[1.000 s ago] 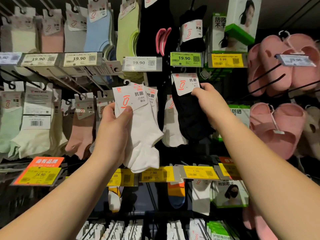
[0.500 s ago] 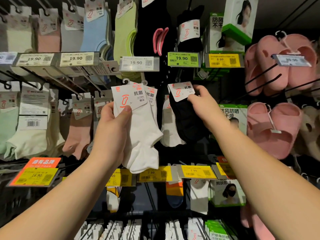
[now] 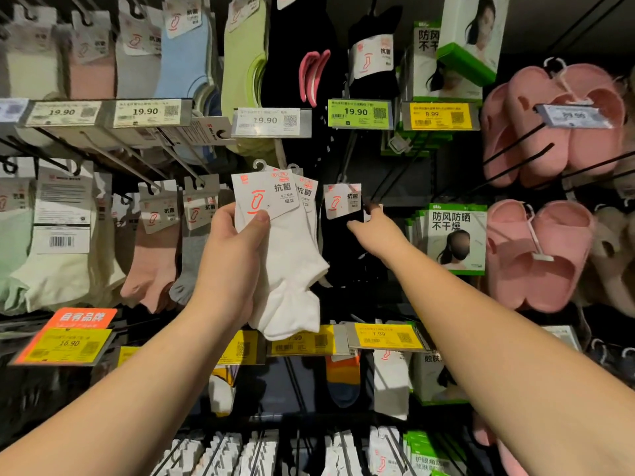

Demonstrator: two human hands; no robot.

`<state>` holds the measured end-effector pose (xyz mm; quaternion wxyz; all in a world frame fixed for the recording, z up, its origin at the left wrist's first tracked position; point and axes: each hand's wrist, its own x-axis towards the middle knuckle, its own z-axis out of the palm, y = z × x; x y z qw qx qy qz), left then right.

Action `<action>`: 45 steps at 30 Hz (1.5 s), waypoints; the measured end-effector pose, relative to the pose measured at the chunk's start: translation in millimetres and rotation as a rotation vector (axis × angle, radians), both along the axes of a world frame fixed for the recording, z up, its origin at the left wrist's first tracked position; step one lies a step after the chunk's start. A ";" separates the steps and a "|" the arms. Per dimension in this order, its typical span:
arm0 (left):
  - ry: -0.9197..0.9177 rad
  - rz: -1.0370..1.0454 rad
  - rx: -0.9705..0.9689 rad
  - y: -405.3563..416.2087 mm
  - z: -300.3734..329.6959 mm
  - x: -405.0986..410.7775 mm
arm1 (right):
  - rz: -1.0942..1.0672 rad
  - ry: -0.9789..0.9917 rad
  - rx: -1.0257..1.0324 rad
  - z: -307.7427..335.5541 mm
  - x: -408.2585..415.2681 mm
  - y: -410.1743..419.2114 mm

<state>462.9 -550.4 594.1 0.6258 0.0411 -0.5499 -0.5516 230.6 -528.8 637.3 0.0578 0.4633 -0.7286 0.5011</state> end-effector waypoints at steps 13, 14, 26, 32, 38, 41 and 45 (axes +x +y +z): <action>-0.038 -0.010 -0.053 7.5 -0.3 -20.8 | 0.435 -0.049 -0.295 -19.0 88.8 60.5; -0.036 -0.012 -0.056 8.2 0.1 -22.2 | 0.435 -0.063 -0.294 -19.1 89.9 61.1; -0.140 0.099 -0.194 15.3 0.2 -31.7 | 0.677 -0.551 -0.430 -16.5 74.5 65.4; -0.112 0.372 -0.211 15.9 1.8 -19.8 | 0.567 -0.535 -0.549 -6.9 48.4 59.9; -0.079 0.410 -0.198 20.6 6.1 -13.0 | 0.461 -0.312 -0.561 15.6 32.2 57.7; -0.064 0.408 -0.201 19.8 6.6 -10.9 | 0.416 -0.232 -0.566 23.5 29.8 55.3; -0.047 0.391 -0.206 17.9 6.6 -10.5 | 0.397 -0.234 -0.566 29.3 29.4 49.8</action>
